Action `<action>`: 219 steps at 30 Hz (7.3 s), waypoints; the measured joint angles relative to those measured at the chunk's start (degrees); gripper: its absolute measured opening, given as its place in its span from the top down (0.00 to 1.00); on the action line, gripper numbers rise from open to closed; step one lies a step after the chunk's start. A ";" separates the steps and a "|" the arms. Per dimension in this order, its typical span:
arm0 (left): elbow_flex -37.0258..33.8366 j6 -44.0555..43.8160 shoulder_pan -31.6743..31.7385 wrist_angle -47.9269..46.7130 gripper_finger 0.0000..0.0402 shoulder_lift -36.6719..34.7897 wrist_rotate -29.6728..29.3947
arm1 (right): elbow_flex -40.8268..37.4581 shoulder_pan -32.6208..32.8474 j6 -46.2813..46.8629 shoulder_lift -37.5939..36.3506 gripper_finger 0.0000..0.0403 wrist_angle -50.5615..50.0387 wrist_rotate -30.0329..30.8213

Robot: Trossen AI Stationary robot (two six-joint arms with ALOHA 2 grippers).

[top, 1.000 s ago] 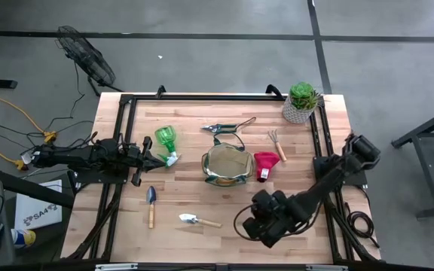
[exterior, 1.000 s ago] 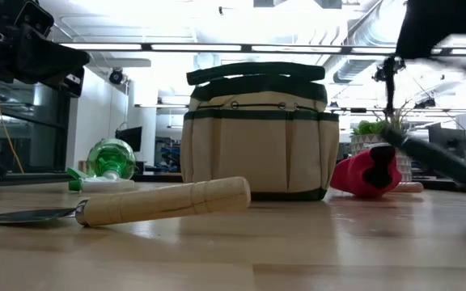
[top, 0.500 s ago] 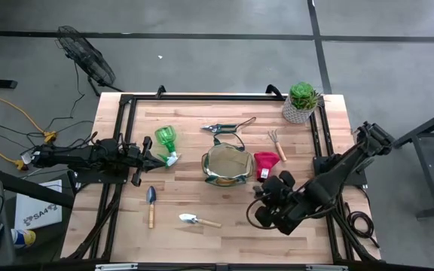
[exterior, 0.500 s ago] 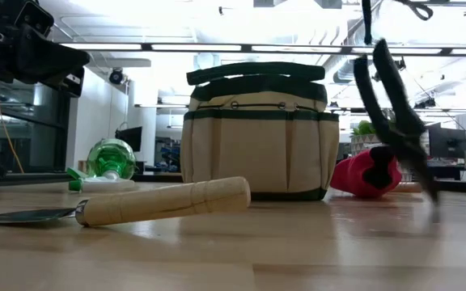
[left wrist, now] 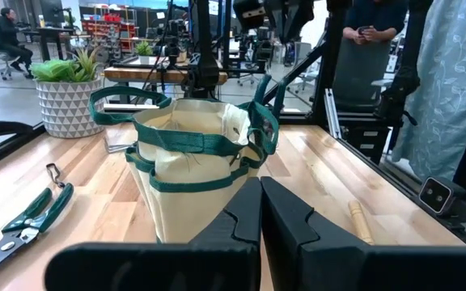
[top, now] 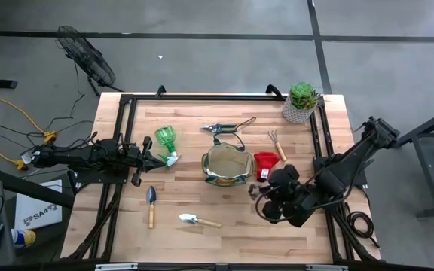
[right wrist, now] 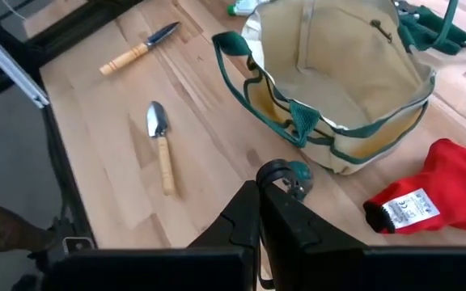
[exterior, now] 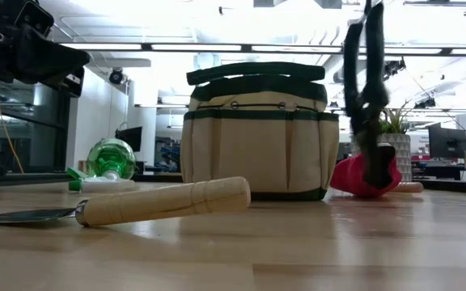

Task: Pick & Place Garden tools in Gardening bag
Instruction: Put the bottom green shear scissors into the gardening bag

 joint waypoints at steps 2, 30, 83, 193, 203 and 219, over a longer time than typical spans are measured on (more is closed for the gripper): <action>0.00 0.00 0.01 0.00 1.00 -0.01 0.00 | 0.00 0.02 -0.70 -0.81 0.99 0.00 -0.02; 0.00 0.01 0.02 0.00 1.00 0.00 0.00 | 0.07 -6.66 -19.84 -12.95 0.99 4.03 7.48; 0.00 -0.01 0.02 0.00 1.00 0.01 0.00 | 0.04 -14.64 -26.94 -7.68 0.99 11.52 5.50; 0.00 -0.01 0.02 0.00 1.00 0.00 0.00 | -6.16 7.62 -1.40 -8.47 0.99 3.10 19.49; -0.02 0.02 -0.01 0.00 1.00 -0.02 0.00 | -6.16 11.35 0.49 -8.47 0.99 3.06 22.00; 0.00 0.00 0.00 0.00 1.00 -0.01 0.00 | -6.16 11.60 -1.35 -8.48 0.99 2.94 25.49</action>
